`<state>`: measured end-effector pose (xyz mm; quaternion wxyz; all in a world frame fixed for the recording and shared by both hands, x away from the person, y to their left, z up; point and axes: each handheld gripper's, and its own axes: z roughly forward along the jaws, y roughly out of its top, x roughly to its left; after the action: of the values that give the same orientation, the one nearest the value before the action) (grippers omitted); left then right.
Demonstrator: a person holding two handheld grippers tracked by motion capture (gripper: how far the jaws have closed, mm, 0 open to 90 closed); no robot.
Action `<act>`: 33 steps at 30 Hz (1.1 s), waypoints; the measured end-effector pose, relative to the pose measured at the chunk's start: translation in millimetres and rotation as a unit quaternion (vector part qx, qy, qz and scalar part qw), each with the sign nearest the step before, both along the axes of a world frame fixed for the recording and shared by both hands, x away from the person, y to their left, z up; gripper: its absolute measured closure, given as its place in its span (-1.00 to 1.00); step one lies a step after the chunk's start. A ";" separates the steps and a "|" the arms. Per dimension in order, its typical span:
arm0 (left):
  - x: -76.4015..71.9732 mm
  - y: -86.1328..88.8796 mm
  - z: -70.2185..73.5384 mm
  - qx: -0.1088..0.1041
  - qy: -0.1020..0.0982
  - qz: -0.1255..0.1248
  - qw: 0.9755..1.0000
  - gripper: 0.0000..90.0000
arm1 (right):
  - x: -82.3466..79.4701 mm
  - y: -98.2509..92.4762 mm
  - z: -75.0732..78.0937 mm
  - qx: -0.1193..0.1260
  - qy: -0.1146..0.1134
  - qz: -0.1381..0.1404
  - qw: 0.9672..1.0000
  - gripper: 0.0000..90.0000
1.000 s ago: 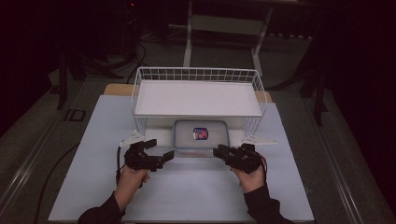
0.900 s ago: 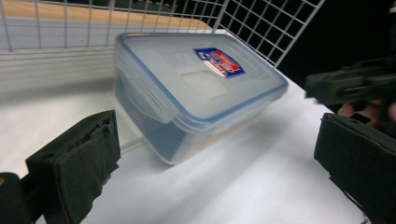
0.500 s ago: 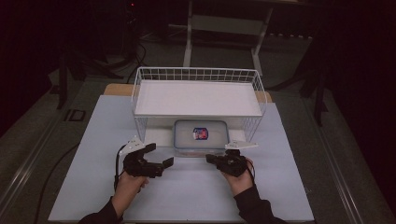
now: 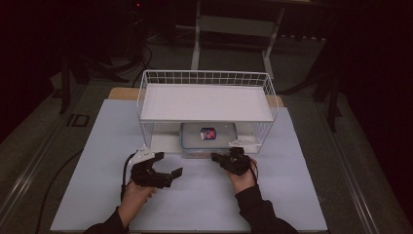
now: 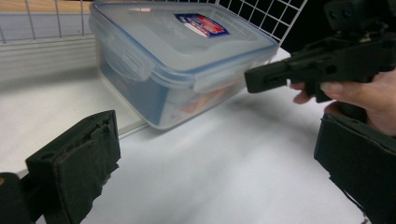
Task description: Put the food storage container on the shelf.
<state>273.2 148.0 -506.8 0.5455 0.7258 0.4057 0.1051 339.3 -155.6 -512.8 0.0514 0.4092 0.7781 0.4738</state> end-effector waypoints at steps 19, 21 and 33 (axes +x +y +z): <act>-7.3 0.3 5.8 0.003 -0.026 -0.008 1.000 -1.00 | 34.8 22.7 7.2 -0.013 -0.025 -0.026 0.999 1.00; -7.5 0.6 5.8 0.003 -0.025 -0.008 1.000 -1.00 | 39.3 24.5 8.1 -0.014 -0.027 -0.027 0.999 1.00; -9.5 2.2 11.5 0.013 -0.027 -0.020 0.999 -1.00 | 28.1 31.9 9.4 -0.034 -0.048 0.006 0.998 0.65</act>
<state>263.7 150.2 -495.3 0.5487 0.7378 0.3749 0.1187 367.5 -123.7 -503.4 0.1001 0.3793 0.7929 0.4662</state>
